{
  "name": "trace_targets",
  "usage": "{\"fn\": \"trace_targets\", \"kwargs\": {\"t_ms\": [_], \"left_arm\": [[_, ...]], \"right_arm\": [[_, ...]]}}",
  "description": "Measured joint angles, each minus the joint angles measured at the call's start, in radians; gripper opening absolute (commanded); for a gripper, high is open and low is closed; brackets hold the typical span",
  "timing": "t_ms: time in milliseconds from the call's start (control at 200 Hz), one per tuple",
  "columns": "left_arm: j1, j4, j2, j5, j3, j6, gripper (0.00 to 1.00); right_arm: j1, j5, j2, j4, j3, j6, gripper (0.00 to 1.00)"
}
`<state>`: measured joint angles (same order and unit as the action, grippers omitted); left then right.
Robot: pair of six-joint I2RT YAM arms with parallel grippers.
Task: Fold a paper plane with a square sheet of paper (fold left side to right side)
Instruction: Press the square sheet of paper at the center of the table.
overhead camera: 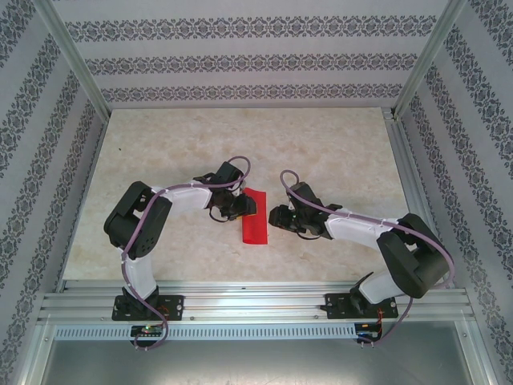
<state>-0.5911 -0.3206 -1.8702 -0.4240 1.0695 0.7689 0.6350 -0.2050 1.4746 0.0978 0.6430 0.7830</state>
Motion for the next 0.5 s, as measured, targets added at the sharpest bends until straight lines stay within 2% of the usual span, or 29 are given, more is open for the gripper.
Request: {"fn": "trace_targets", "kwargs": {"t_ms": [500], "left_arm": [[0.0, 0.12, 0.04, 0.015, -0.09, 0.063, 0.32]], "right_arm": [[0.013, -0.008, 0.026, -0.008, 0.016, 0.001, 0.38]]}}
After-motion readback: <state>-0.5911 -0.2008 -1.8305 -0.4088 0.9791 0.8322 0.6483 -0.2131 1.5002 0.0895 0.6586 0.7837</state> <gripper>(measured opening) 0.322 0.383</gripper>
